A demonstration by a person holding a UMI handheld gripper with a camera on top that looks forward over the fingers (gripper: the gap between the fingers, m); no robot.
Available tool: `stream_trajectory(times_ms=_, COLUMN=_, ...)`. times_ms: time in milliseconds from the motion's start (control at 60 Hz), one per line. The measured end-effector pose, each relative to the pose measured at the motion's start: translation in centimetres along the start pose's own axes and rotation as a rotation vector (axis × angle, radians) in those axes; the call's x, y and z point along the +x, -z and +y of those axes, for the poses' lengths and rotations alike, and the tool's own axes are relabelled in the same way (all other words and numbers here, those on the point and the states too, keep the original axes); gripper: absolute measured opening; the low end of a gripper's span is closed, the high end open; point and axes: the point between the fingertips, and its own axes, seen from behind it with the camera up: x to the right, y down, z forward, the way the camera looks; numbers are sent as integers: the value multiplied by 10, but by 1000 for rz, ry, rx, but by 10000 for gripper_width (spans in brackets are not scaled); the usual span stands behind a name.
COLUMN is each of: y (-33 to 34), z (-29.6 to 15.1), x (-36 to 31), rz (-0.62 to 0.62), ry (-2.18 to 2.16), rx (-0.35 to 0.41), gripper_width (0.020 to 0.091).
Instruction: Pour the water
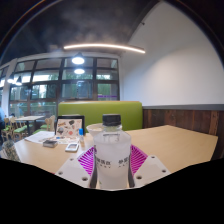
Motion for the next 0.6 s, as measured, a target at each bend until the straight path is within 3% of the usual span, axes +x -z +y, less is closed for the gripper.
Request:
stream_trajectory(times_ms=183, y=11, z=-15, x=-8, rz=63, ry=180, rx=-4, gripper_width=406)
stream_trajectory(times_ms=417, y=45, z=-99, x=-127, rz=75, ry=803, rx=78, gripper_width=404)
stream_trajectory(times_ms=600, y=61, z=-102, x=-224, rz=60, ry=1531, rx=108, gripper_width=405)
